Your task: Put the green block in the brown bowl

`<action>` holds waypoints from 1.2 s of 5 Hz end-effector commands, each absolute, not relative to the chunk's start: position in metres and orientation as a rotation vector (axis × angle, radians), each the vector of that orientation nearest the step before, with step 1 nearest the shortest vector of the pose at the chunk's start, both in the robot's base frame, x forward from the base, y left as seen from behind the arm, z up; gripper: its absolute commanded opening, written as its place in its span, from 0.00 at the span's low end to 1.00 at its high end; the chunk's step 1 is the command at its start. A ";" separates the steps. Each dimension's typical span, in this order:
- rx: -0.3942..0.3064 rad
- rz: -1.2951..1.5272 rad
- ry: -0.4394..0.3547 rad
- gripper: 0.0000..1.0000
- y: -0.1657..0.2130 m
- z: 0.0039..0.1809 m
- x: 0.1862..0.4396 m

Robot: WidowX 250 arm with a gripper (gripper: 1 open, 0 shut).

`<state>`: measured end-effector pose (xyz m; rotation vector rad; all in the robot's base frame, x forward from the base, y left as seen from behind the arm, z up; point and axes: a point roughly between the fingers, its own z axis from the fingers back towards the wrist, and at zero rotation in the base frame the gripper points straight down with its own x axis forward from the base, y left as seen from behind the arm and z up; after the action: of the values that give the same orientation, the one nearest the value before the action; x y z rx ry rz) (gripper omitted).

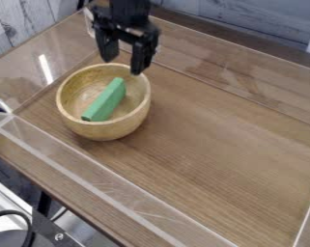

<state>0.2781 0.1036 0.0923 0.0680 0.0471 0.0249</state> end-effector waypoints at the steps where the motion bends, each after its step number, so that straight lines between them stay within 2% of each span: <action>1: 0.046 0.051 -0.027 1.00 0.111 0.093 0.284; 3: -0.003 0.071 -0.074 1.00 0.117 0.075 0.288; 5: -0.050 0.074 -0.144 1.00 0.117 0.072 0.294; 6: -0.044 0.060 -0.172 1.00 0.115 0.075 0.298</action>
<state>0.2919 0.1126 0.0638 -0.0592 -0.1278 0.0600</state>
